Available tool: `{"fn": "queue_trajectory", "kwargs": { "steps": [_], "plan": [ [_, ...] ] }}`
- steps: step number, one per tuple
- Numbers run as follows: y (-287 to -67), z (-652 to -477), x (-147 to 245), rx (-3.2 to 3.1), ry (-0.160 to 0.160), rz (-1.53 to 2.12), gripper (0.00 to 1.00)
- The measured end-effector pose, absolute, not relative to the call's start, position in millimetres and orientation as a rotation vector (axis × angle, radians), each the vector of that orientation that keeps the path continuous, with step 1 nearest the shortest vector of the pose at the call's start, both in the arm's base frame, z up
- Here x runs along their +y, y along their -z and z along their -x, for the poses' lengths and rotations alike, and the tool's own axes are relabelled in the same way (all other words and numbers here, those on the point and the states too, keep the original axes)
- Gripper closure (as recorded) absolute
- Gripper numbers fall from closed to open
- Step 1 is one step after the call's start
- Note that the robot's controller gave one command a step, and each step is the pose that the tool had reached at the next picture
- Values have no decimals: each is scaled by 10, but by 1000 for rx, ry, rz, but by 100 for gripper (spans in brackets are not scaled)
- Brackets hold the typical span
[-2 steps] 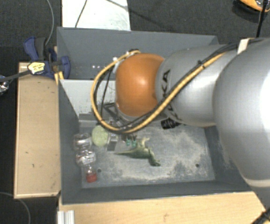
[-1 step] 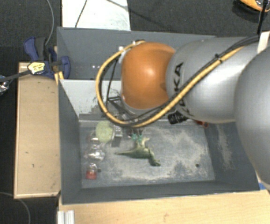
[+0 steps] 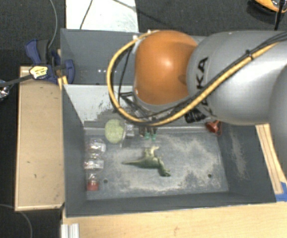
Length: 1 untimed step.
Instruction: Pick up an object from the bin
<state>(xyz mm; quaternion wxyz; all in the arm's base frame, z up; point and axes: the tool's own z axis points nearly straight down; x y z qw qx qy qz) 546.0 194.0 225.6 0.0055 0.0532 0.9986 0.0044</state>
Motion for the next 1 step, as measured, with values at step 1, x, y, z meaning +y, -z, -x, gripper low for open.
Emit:
{"fn": "queue_trajectory", "kwargs": {
  "steps": [1],
  "plan": [
    [-2716,-5511,1950,3134,-9,-167,100]
  ]
}}
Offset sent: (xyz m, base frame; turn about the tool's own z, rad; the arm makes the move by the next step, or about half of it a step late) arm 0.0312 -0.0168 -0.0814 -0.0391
